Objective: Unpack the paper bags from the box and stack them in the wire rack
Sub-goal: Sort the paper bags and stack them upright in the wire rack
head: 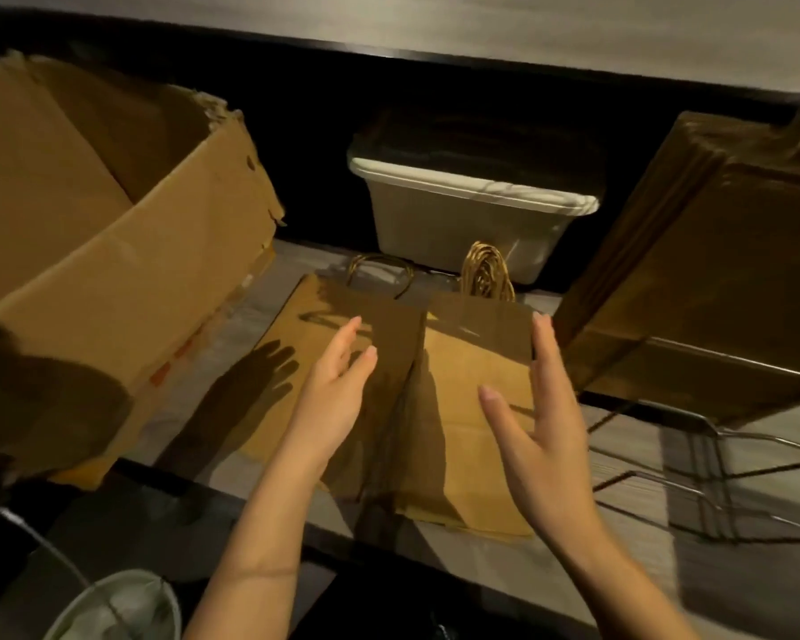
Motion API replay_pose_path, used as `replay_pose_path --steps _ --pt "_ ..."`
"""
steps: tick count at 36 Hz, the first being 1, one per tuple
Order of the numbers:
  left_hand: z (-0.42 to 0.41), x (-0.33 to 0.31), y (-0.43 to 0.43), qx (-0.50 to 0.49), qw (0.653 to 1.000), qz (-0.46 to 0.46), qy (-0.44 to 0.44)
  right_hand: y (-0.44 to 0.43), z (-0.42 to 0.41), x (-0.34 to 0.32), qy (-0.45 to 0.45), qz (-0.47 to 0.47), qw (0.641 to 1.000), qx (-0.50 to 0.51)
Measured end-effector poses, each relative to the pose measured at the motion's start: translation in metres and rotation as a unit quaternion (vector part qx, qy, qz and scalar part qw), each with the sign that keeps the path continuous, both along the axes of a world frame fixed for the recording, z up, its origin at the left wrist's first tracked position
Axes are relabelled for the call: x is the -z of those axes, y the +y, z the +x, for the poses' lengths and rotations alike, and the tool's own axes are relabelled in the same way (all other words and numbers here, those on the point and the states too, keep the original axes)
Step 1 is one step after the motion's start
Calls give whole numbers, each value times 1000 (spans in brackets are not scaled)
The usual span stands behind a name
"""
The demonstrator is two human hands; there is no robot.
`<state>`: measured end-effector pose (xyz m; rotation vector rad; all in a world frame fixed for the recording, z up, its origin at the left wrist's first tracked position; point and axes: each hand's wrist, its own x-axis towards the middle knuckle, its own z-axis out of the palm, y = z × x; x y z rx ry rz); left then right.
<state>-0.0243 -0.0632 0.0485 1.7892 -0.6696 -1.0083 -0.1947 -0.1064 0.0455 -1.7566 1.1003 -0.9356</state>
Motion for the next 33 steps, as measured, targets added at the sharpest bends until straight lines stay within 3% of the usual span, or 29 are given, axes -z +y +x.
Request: replay_pose_path --steps 5,12,19,26,33 --pt "39 21 21 -40 998 47 -7 19 38 16 -14 131 988 -83" --pt "76 56 40 -12 986 162 -48 39 82 43 -32 334 931 -143" --pt "104 71 43 24 962 261 -70 51 103 56 67 367 914 -158" --pt "108 75 40 63 909 362 -198 46 109 59 41 424 897 -118" --pt "123 77 38 -23 915 367 -163 46 102 51 8 391 917 -83"
